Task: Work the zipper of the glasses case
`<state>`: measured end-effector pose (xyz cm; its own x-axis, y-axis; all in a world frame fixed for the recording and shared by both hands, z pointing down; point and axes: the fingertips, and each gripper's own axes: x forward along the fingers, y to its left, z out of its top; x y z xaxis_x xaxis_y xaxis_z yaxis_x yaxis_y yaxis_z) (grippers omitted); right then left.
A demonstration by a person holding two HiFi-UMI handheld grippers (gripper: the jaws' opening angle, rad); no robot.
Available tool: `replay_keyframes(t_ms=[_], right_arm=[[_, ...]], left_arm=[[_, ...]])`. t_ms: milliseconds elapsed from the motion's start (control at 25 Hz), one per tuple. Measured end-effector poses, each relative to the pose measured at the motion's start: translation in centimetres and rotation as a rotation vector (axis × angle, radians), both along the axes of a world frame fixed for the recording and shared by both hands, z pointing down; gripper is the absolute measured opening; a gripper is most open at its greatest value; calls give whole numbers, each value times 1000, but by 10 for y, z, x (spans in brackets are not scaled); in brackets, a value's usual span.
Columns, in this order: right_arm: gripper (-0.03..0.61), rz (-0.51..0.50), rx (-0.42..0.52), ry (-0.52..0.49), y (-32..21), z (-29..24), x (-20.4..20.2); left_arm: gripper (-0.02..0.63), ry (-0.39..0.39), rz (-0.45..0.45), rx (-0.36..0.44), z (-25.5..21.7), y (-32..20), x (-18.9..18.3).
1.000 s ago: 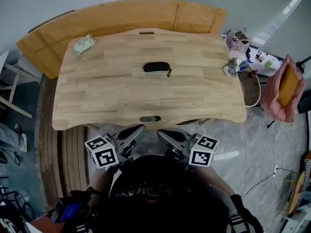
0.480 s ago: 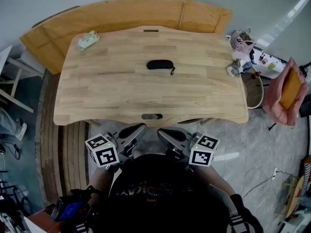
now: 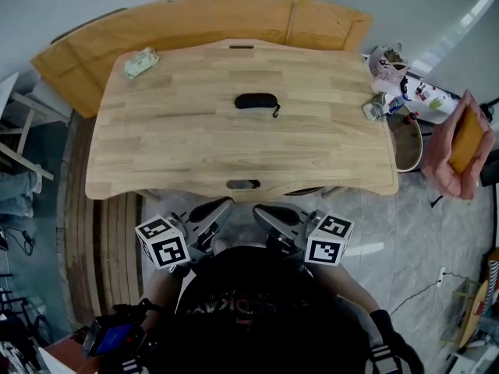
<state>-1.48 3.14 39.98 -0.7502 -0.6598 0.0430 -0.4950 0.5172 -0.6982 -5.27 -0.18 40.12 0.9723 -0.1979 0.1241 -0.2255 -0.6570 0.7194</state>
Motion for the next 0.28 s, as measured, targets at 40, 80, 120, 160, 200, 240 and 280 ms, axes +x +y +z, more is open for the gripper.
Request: replay_keyframes(t_ms=[40, 80, 120, 160, 200, 240, 280], right_arm=[[14, -1, -3, 2, -2, 1, -1], [14, -1, -5, 3, -3, 2, -1], [14, -1, -6, 4, -4, 2, -2], [14, -1, -6, 6, -3, 2, -3], [14, -2, -5, 7, -2, 2, -3], [14, -3, -4, 9, -1, 1, -4], [14, -4, -2, 11, 1, 1, -4]], left_arm=[[12, 3, 0, -4, 1, -2, 0], [12, 6, 1, -8, 2, -4, -1], [12, 7, 1, -10, 3, -4, -2], [12, 8, 1, -11, 3, -3, -2], [12, 9, 1, -11, 3, -2, -3], [11, 9, 0, -10, 2, -1, -3], [12, 10, -1, -10, 2, 0, -4]])
